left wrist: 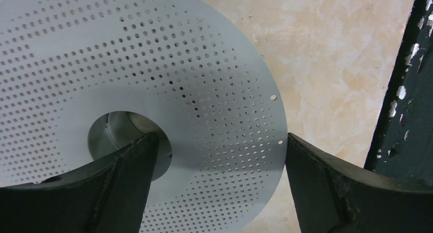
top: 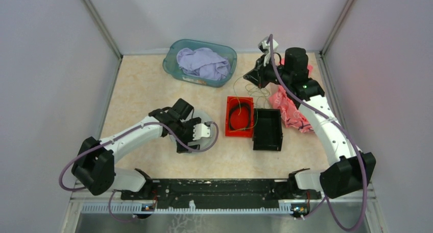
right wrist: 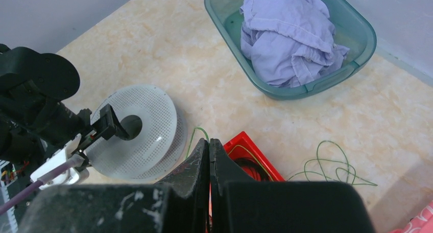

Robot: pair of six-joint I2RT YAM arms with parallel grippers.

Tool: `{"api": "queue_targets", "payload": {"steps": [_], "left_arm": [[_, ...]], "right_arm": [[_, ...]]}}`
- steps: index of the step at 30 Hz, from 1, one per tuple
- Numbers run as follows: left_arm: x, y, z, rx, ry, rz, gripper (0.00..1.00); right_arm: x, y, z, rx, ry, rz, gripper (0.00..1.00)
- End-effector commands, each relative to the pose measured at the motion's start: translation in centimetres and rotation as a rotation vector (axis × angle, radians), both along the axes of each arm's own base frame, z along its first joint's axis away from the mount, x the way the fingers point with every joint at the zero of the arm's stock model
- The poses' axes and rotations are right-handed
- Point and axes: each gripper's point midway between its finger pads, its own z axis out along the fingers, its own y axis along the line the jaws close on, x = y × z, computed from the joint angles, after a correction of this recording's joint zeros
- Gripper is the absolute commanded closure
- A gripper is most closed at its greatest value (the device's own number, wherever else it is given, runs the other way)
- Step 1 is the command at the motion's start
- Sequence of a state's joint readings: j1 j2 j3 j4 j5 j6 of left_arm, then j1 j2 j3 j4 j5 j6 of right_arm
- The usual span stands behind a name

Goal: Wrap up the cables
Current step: Pick up the cable reel from the center of the board.

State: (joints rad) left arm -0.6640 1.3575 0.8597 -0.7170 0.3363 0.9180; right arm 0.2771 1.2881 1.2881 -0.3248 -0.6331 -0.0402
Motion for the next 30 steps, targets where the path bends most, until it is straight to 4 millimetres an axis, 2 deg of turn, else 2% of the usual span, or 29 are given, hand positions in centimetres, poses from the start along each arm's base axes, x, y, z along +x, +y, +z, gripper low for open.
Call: {"api": "queue_targets", "payload": {"steps": [1,4,7,10,16,19,21,25,30], "left_arm": [[0.0,-0.6,-0.8,-0.009,0.007,-0.001,0.17],[0.1,-1.2,-0.1,-0.037,0.024,0.025,0.35],[0.8,-2.2,1.9,-0.085,0.013,0.068,0.49],[2.0,-3.7,4.6,-0.173,-0.016,0.105,0.61],[4.8,-7.5,11.5,-0.509,0.012,0.172,0.83],[6.2,-8.5,14.2,-0.658,0.085,0.224,0.87],[6.5,-9.1,15.4,-0.731,0.16,0.253,0.89],[7.0,-9.9,16.6,-0.843,0.287,0.313,0.91],[8.1,-9.7,17.8,-0.983,0.452,0.44,0.93]], "right_arm": [[-0.1,0.0,2.6,0.037,-0.075,0.004,1.0],[0.2,0.1,3.3,0.034,-0.078,0.004,1.0],[0.6,0.1,4.2,0.033,-0.095,0.001,1.0],[1.0,0.1,5.0,0.033,-0.107,-0.005,1.0],[1.8,0.4,5.2,0.02,-0.083,0.003,1.0],[2.0,0.3,5.7,0.016,-0.086,-0.004,1.0],[2.3,0.1,6.0,0.012,-0.094,-0.022,1.0],[2.6,-0.4,6.0,0.0,-0.099,-0.053,1.0],[2.7,-0.6,5.8,-0.009,-0.101,-0.067,1.0]]}}
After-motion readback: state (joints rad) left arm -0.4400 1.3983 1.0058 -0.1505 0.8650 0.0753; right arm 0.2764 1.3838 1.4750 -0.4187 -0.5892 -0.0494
